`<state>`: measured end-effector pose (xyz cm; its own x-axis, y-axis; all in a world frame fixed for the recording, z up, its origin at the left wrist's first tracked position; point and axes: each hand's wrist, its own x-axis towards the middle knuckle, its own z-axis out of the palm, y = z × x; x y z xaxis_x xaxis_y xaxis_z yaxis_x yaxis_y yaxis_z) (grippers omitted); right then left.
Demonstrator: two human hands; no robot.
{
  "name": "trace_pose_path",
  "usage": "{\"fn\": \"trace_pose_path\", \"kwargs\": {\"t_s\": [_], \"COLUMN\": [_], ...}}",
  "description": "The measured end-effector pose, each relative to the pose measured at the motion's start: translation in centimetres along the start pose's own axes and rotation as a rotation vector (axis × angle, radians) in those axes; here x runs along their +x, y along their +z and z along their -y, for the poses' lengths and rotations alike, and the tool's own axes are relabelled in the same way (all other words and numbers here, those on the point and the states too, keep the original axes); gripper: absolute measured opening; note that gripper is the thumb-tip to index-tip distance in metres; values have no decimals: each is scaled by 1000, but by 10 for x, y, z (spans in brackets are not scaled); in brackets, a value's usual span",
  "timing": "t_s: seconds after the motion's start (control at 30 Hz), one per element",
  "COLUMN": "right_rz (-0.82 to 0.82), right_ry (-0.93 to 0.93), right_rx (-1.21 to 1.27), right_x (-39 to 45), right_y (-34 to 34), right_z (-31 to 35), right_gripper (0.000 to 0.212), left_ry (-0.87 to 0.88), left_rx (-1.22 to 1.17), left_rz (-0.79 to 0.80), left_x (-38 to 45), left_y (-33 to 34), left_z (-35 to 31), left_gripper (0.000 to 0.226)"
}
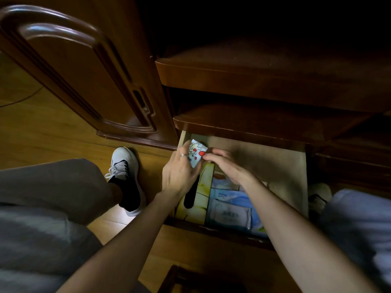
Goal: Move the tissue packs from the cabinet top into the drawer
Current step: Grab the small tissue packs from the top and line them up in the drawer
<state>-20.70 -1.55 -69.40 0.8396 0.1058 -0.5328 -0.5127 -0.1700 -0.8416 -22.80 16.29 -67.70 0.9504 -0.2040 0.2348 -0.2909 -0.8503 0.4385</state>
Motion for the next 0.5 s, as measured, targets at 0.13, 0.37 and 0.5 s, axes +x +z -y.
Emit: {"fn": "trace_pose_path", "kwargs": {"t_s": [0.13, 0.37, 0.5], "right_rz": [63, -417, -505], "right_ry": [10, 101, 171], "right_rx": [67, 124, 31], "right_x": [-13, 8, 19], "right_y": [-15, -46, -49], "right_z": [-2, -40, -70], "right_gripper": [24, 40, 34], "left_ry": [156, -529, -711], "left_rx": [15, -313, -539], "left_rz": [98, 127, 111], "left_x": [3, 5, 7], "left_y": [0, -4, -1], "left_z": [-11, 9, 25], "left_gripper": [74, 68, 38]}}
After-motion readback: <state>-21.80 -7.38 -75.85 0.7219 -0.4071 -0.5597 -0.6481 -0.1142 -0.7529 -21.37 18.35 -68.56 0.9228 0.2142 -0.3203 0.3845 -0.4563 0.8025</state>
